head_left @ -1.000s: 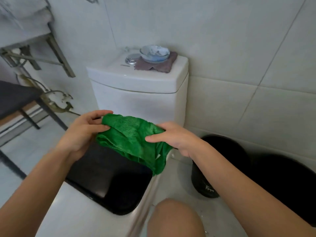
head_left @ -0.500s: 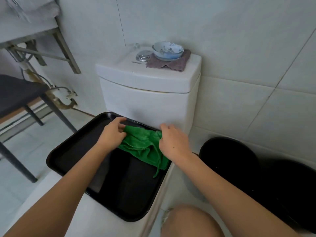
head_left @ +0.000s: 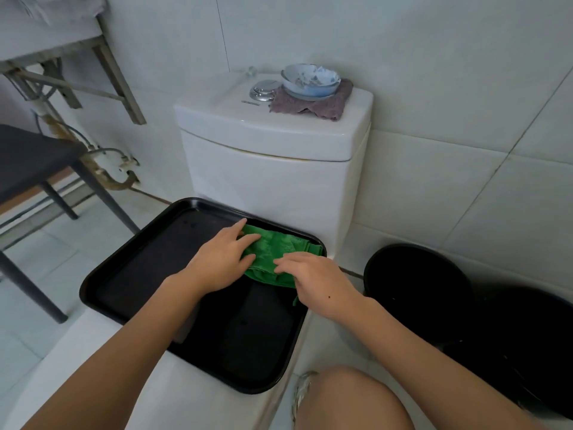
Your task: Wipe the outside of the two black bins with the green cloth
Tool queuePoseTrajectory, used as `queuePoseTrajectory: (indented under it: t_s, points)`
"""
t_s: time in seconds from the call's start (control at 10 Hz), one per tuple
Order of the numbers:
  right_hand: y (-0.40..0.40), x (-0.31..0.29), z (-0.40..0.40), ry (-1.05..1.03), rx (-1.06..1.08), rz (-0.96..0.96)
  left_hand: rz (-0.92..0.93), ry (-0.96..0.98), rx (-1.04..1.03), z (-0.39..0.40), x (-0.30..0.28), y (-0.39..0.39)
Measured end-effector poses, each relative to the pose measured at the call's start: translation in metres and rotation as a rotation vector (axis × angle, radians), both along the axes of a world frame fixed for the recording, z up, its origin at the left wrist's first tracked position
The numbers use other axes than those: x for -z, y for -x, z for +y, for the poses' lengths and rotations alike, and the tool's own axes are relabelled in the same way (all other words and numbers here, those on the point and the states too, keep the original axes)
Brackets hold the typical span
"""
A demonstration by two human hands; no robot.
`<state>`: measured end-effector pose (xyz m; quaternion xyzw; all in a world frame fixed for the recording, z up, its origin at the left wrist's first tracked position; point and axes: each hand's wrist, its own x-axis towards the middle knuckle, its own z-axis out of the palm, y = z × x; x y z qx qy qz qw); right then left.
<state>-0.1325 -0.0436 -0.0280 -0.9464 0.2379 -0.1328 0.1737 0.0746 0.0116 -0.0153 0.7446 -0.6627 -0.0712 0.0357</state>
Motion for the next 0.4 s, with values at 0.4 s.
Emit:
queuePoseTrajectory:
  t_s: [0.4]
  points:
    - [0.022, -0.026, 0.000, -0.195, 0.145, 0.019, 0.012, -0.079, -0.014, 0.007, -0.012, 0.018]
